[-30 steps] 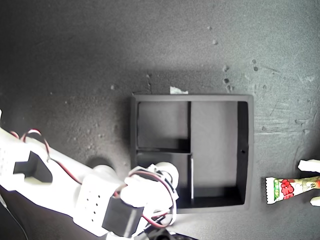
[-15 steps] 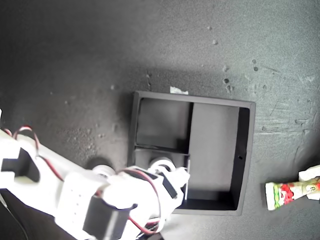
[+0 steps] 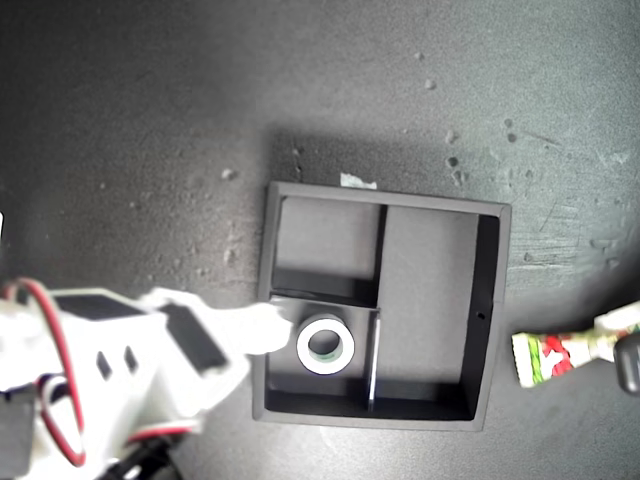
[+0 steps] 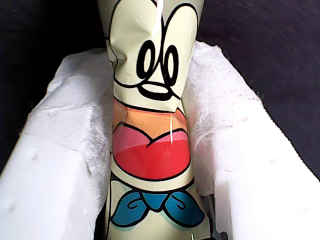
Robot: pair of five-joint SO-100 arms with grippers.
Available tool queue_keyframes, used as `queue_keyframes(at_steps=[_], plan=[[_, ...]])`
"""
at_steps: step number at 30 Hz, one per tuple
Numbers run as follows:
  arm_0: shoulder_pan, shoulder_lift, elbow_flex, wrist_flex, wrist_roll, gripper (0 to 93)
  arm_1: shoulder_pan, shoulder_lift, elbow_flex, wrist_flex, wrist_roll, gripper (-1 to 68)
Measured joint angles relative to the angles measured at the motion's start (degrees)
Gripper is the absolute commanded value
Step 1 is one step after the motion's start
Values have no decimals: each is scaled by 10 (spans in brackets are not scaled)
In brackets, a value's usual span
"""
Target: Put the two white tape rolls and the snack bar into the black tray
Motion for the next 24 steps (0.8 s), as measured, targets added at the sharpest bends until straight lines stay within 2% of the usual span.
queue_keyframes(at_steps=[4, 9, 15, 19, 24], plan=[[12, 44, 112, 0, -75, 142, 100, 82, -28, 73, 1, -4], [65, 80, 214, -1, -159, 159, 205, 216, -40, 202, 0, -4], [140, 130, 335, -71, -259, 158, 288, 265, -88, 325, 0, -2], [200, 127, 382, -148, -296, 159, 317, 269, -112, 353, 0, 6], [228, 65, 386, -219, -316, 160, 363, 269, -113, 366, 3, 8]])
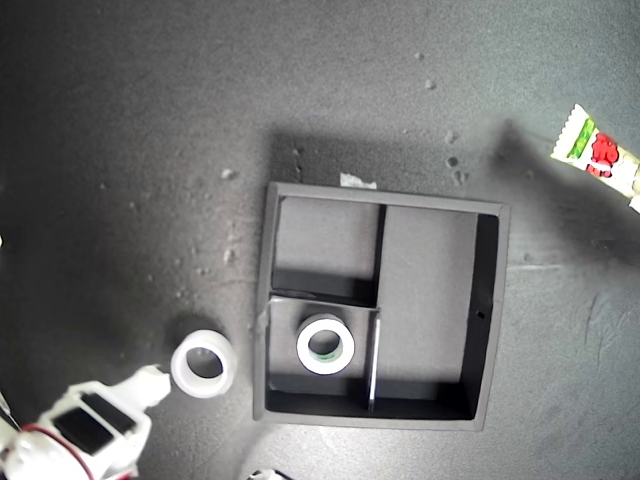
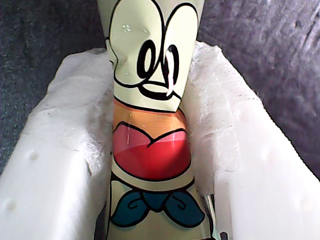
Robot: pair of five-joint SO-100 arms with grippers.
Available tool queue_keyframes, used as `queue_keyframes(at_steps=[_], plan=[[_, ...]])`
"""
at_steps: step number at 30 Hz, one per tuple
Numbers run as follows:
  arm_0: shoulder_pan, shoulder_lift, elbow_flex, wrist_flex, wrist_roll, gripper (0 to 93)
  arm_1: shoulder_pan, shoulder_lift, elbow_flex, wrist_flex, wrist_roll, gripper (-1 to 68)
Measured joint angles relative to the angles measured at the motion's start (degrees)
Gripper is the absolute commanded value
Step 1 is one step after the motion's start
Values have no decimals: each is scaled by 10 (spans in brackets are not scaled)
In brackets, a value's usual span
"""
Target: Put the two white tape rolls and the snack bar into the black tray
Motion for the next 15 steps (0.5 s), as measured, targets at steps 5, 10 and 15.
queue_keyframes(at_steps=[5, 10, 15], plan=[[21, -43, 15, -47, -20, 162, 44, -2, -12, 28, 13, 0], [27, -44, 77, -120, -34, 162, 100, -2, -71, 21, -118, -4], [25, -56, 98, -151, -45, 159, 103, -62, -179, -5, -321, -6]])
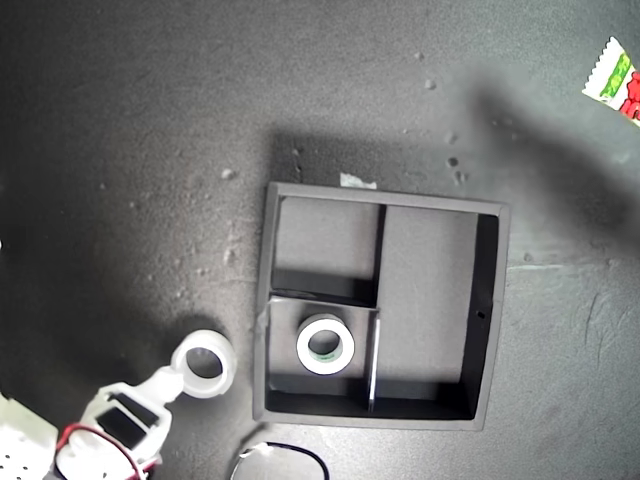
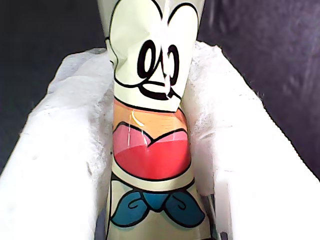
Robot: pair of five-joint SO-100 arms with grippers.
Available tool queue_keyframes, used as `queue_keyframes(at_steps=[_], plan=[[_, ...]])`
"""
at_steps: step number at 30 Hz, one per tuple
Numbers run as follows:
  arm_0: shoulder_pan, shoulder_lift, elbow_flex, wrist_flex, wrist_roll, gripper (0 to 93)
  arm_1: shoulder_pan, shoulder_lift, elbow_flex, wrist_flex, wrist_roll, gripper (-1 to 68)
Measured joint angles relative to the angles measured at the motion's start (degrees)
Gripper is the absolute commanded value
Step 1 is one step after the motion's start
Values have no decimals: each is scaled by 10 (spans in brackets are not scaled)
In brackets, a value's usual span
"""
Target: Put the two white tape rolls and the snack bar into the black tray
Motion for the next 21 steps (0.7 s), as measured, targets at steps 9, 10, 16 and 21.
queue_keyframes(at_steps=[9, 10, 16, 21], plan=[[-21, -25, -35, 18, 37, 157, -120, -327, -348, 56, -230, -6], [-24, -30, -47, 29, 43, 157, -135, -362, -383, 69, -241, -6], [-38, -67, -152, 120, 73, 155, -196, -502, -498, 108, -268, -6], [-41, -110, -224, 150, 99, 158, -210, -509, -498, 108, -265, -6]])
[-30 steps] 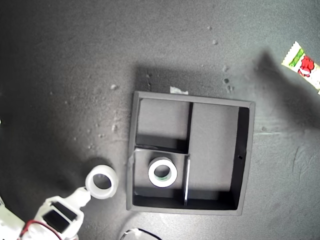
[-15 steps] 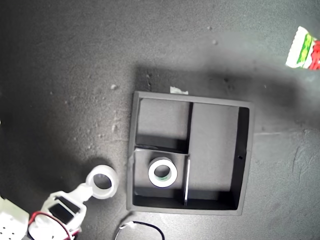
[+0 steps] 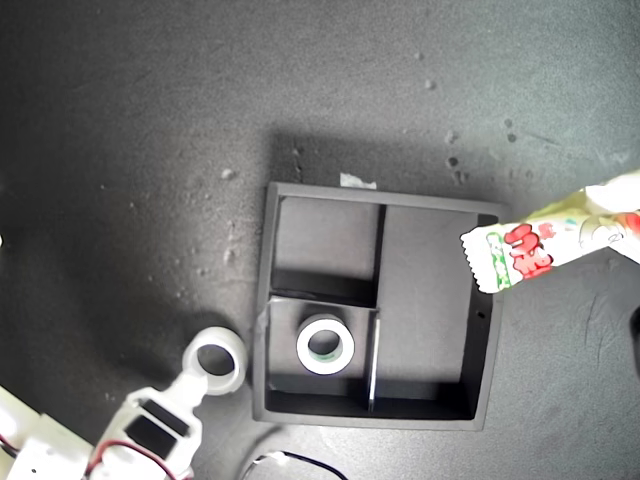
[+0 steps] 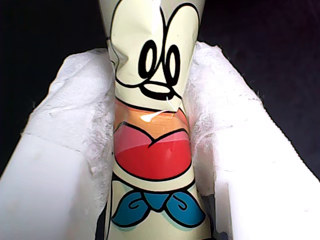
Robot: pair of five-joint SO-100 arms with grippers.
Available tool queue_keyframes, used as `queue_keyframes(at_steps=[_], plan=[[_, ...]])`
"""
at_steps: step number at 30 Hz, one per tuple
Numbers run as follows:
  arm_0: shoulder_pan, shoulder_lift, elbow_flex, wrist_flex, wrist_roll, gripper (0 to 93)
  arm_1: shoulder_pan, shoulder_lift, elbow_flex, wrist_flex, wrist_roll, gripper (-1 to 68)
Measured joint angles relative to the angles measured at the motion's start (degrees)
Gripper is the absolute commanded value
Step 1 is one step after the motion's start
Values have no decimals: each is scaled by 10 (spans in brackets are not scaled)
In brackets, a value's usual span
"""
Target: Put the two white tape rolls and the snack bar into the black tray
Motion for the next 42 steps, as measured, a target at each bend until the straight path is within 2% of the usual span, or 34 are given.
queue_keyframes(at_steps=[8, 12, 15, 17, 18, 24, 31, 35, 42], plan=[[-19, -83, -26, -4, 9, 165, -49, -69, -48, 4, -10, -6], [-26, -106, -31, -4, 9, 151, -104, -240, -207, 91, -53, -6], [-28, -128, -40, -4, 4, 99, -139, -373, -364, 177, -74, -6], [-34, -147, -47, -9, 3, 23, -151, -404, -413, 191, -79, -5], [-39, -156, -51, -12, 0, 0, -155, -409, -415, 191, -80, -5], [-58, -169, -59, -1, -11, 0, -162, -417, -347, 135, -80, -5], [-66, -128, -159, 185, -20, 0, -164, -417, -252, 33, -80, -5], [-102, -47, -178, 215, 35, 0, -160, -417, -196, -19, -80, -5], [-192, -47, -330, 217, 229, 0, -147, -446, -153, -70, -80, -4]])
